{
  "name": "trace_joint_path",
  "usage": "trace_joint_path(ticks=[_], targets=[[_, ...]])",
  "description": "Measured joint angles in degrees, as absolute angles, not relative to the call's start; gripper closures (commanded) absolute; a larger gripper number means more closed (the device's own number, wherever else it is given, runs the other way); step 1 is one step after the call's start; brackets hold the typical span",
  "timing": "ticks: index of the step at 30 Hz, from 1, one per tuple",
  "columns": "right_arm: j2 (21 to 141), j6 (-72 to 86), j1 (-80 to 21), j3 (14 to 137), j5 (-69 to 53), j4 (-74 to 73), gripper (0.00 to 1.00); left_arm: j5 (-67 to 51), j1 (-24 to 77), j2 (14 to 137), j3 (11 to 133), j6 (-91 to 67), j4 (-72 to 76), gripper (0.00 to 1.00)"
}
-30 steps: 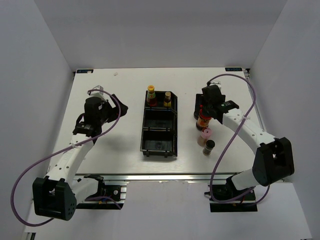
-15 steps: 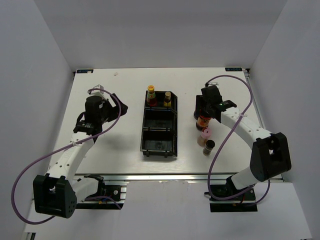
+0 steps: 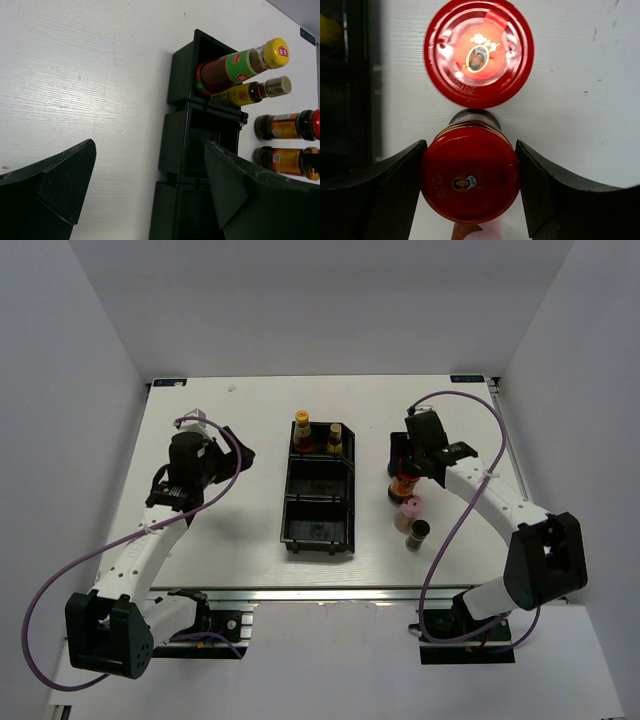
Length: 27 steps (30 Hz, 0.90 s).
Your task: Organize the condiment bottles
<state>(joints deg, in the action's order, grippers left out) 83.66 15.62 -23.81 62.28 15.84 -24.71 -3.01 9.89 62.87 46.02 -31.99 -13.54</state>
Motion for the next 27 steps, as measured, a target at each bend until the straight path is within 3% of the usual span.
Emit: trace_joint_path(ticks=[13, 27], targets=[[76.2, 9.6, -33.8, 68.1, 10.5, -25.5, 0.67, -2.5, 9.9, 60.0, 46.2, -33.5, -15.2, 0.02], [91.5, 6.4, -48.2, 81.1, 11.9, -22.0, 0.7, 3.5, 9.9, 55.1, 46.9, -36.3, -19.8, 0.02]])
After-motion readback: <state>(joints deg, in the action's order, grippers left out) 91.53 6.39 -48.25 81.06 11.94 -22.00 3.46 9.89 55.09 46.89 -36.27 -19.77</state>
